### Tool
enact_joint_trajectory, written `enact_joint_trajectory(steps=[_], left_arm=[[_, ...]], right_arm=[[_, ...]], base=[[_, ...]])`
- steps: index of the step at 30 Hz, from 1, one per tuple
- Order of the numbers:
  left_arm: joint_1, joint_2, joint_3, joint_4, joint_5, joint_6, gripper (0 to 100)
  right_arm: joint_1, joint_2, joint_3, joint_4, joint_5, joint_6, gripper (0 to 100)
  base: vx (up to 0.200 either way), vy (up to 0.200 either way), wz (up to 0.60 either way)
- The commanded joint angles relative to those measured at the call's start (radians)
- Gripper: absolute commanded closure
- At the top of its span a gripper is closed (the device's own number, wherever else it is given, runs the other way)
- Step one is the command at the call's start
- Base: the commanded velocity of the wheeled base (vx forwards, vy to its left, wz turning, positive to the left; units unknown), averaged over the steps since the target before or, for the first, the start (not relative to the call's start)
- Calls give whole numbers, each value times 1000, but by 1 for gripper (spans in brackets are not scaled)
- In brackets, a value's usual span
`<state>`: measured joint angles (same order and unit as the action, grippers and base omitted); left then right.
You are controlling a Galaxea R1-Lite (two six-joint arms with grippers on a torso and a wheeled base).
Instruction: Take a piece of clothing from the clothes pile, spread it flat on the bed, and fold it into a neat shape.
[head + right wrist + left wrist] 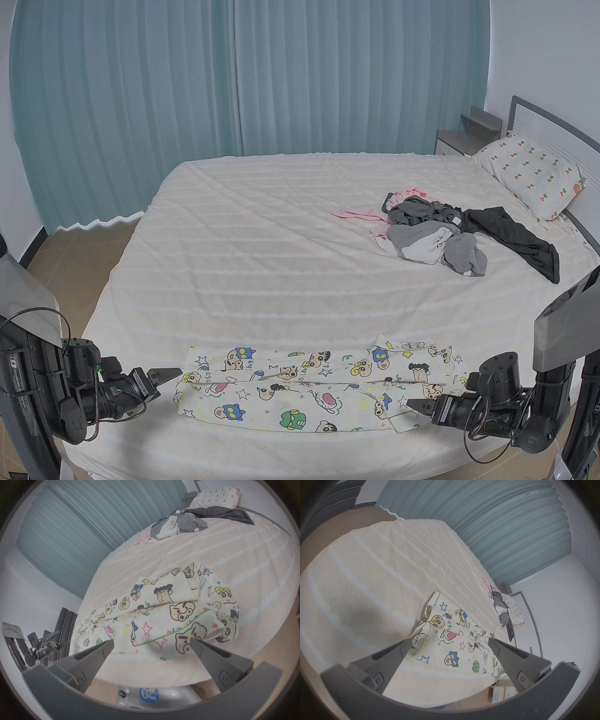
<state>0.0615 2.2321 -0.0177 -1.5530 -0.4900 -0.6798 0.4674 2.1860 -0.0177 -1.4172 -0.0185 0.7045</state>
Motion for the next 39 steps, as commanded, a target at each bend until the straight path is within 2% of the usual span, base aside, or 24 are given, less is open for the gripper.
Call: enact_joint_trajectory(steps=[1,5,9,14,20,30,39], left_arm=[[-9,15,16,-18,7,2,0],[-9,17,16,-18,7,3,0],[-11,17,16,-18,7,3,0],[-12,17,16,-18,7,3,0],[-12,20,16,-18,8,5,0],[-14,23,16,-18,10,13,0],[-15,23,16,-18,10,13,0]], right_arm=[[33,-11,15,14,2,21,0],[126,-3,10,-6,8,93,0],[172,44,-7,-22,-1,89,0],[175,164,-77,-52,-11,63,0],[180,206,-19,-120,-83,23,0],[197,187,16,-144,-86,59,0],[188,253,-8,-146,-72,95,0]], base=[[0,0,0],[0,0,0],[0,0,0],[0,0,0],[0,0,0],[0,0,0],[0,0,0]])
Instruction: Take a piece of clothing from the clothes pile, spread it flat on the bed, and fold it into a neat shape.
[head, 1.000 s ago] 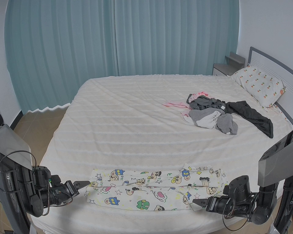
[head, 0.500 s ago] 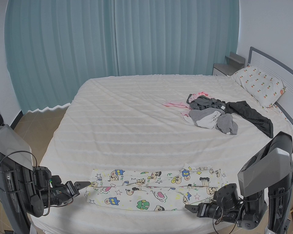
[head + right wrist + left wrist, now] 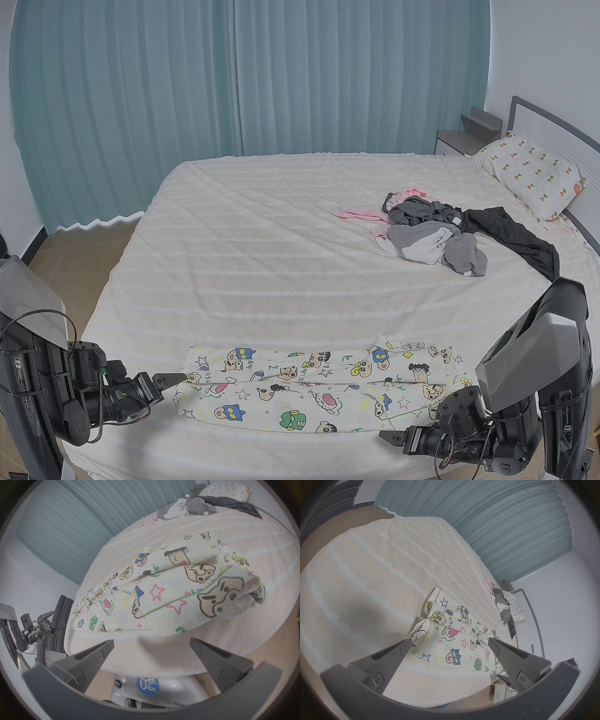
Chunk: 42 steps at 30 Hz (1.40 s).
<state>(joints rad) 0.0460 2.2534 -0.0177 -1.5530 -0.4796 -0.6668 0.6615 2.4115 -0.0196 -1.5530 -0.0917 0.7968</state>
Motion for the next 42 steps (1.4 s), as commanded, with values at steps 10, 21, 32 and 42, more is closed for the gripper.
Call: enact_joint_trajectory(steps=[10,21,32,42], left_arm=[[0,2,16,-18,-1,0,0],[0,2,16,-18,-1,0,0],[0,3,16,-18,3,0,0],[0,6,16,-18,3,0,0]], right_arm=[[-22,14,-62,-12,0,45,0],[-19,6,-69,-10,-6,65,100],[6,-17,-76,-10,1,67,100],[24,-22,-80,-10,3,65,100]], base=[[0,0,0],[0,0,0],[0,0,0],[0,0,0]])
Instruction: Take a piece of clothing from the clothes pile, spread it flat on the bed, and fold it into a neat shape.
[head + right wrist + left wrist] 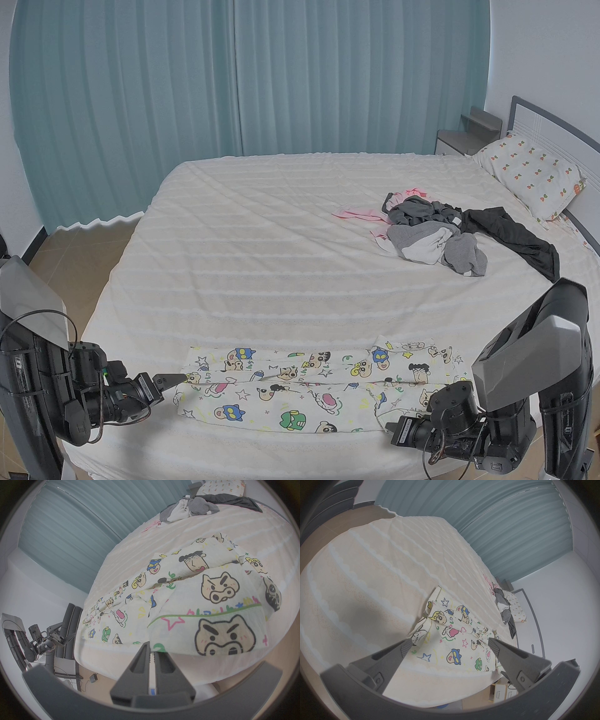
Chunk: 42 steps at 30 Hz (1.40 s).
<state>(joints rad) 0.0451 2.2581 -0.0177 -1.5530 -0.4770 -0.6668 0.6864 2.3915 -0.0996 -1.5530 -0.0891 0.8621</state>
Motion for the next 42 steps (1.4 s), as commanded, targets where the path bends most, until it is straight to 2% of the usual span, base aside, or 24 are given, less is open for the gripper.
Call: enact_joint_trajectory(steps=[1,4,5,13,20,27,35,42], left_arm=[[1,1,16,-18,0,0,0],[1,1,16,-18,0,0,0],[1,1,16,-18,0,0,0],[-1,3,16,-18,0,1,0],[-1,3,16,-18,1,7,0],[-1,3,16,-18,1,7,0],[-4,5,16,-18,14,7,0],[-10,11,16,-18,26,7,0]], right_arm=[[-1,-2,1,-10,0,0,100],[2,0,12,-9,0,0,100],[2,0,17,-9,0,0,0],[7,-11,44,-10,-6,-6,0],[2,-152,93,-10,0,-5,0],[-18,-167,93,-10,-1,-5,0],[5,-190,98,-6,-1,-5,0],[32,-189,98,108,-4,-31,0]], base=[[0,0,0],[0,0,0],[0,0,0],[0,0,0],[0,0,0],[0,0,0],[0,0,0],[0,0,0]])
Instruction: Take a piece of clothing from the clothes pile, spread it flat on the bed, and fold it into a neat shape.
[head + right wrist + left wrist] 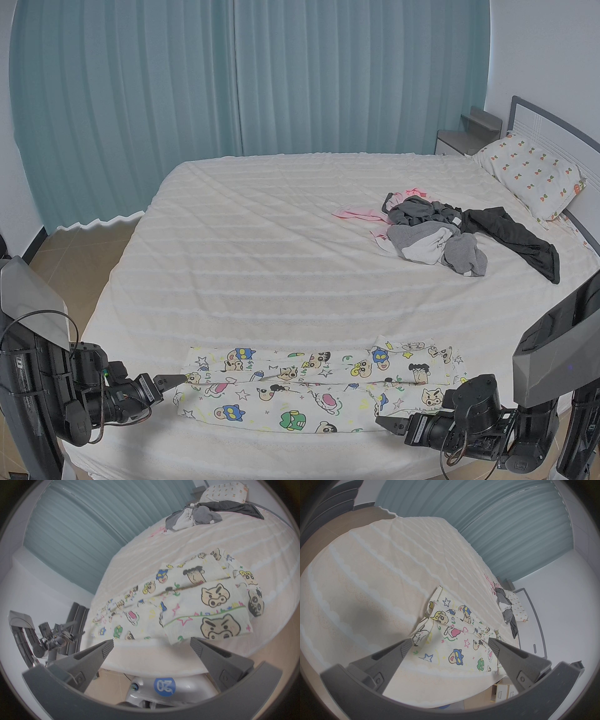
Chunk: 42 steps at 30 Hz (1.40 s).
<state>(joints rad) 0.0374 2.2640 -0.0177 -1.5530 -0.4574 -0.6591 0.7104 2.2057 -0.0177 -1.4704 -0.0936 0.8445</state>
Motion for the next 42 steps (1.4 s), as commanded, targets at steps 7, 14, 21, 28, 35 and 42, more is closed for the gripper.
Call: enact_joint_trajectory(steps=[7,14,21,28,35,42], left_arm=[[-2,5,16,-18,8,0,0],[-2,5,16,-18,8,0,0],[-2,5,16,-18,8,0,0],[-2,5,16,-18,10,0,0],[-2,5,16,-18,10,0,0],[-56,-23,16,-18,72,-16,0]], right_arm=[[34,-18,16,125,3,-64,0],[-34,-40,16,-13,6,-44,0],[-131,132,7,-97,18,-59,0],[-210,223,7,-94,25,-111,0],[-258,157,13,-94,28,-142,0],[-246,51,15,-94,31,-134,0]], base=[[0,0,0],[0,0,0],[0,0,0],[0,0,0],[0,0,0],[0,0,0]])
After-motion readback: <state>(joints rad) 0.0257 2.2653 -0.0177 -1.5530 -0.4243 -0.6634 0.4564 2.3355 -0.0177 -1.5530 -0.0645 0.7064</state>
